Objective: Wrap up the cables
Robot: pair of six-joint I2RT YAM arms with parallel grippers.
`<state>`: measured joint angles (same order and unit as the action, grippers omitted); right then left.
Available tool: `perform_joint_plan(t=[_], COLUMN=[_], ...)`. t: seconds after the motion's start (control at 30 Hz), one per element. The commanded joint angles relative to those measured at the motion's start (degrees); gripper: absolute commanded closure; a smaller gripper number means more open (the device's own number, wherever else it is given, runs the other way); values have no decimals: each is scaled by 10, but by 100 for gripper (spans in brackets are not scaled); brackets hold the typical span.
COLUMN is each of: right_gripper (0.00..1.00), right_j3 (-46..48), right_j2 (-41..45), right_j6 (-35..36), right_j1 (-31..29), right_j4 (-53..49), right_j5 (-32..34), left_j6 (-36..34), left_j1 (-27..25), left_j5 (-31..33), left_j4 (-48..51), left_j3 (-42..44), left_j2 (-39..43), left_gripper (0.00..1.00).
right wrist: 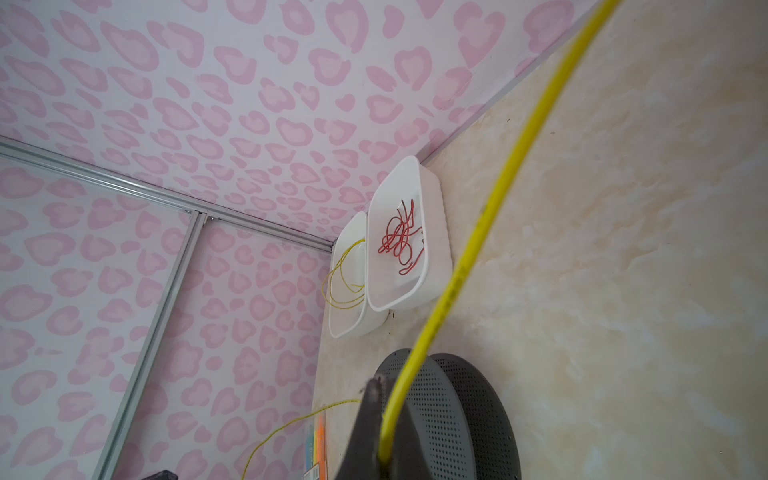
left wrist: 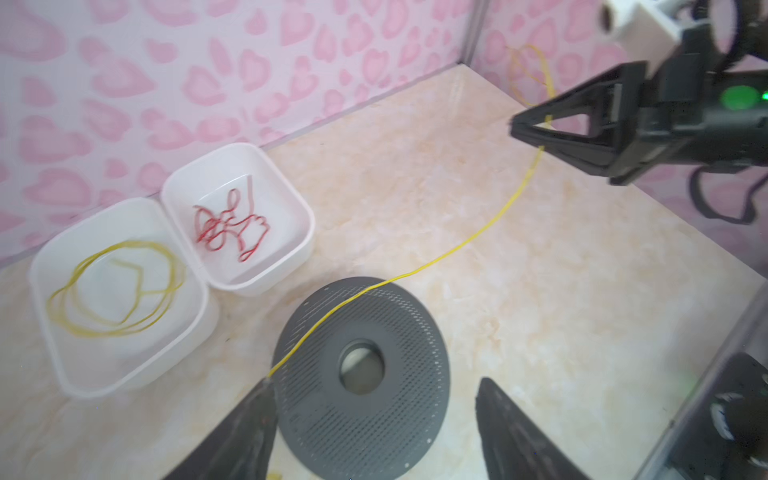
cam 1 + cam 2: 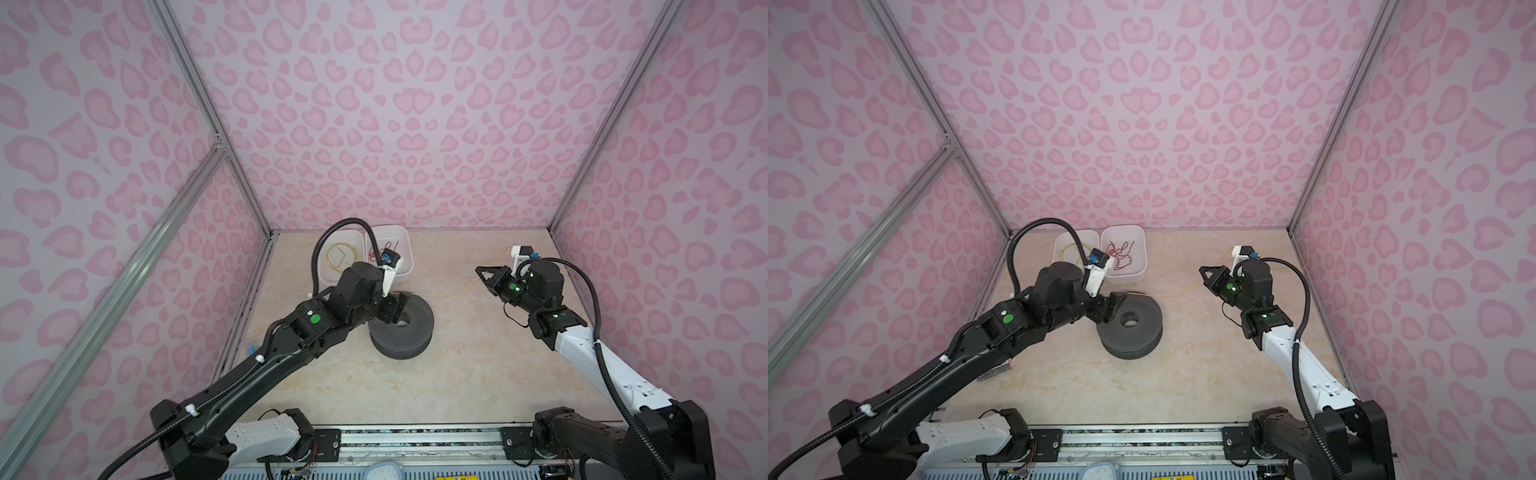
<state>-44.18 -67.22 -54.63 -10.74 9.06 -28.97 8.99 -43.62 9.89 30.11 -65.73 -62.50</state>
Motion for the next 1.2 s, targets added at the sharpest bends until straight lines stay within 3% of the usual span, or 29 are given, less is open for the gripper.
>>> perform_joint_plan(t=[0.0,0.23,0.33,0.47,0.6,0.7,0.87,1.03,1.17], right_gripper=[100,100,100,100,100,100,100,100,100], right_j3=[-4,-13,-16,-21,-21,-19,-11,-5,2], right_j2=[-8,-16,-16,-17,-21,-24,-25,-11,-4], right_j6=[13,11,9,6,0,-6,-17,-12,-14], right_j1=[5,16,19,27,28,28,28,30,34], right_j4=[-2,-3,-2,0,5,12,26,13,13], right_j5=[-17,-30,-34,-43,-55,-64,-79,-74,-72], left_j6=[49,103,111,109,108,98,98,95,87], left_j1=[60,186,188,187,174,153,141,141,141], left_j5=[12,-33,-68,-159,-199,-200,-148,-94,-112], left_j4=[1,-8,-39,-103,-172,-203,-261,-295,-293], left_j3=[65,152,176,207,218,205,190,184,169], left_j2=[55,94,83,68,59,45,15,6,-11], left_gripper=[22,22,23,24,24,23,23,39,69])
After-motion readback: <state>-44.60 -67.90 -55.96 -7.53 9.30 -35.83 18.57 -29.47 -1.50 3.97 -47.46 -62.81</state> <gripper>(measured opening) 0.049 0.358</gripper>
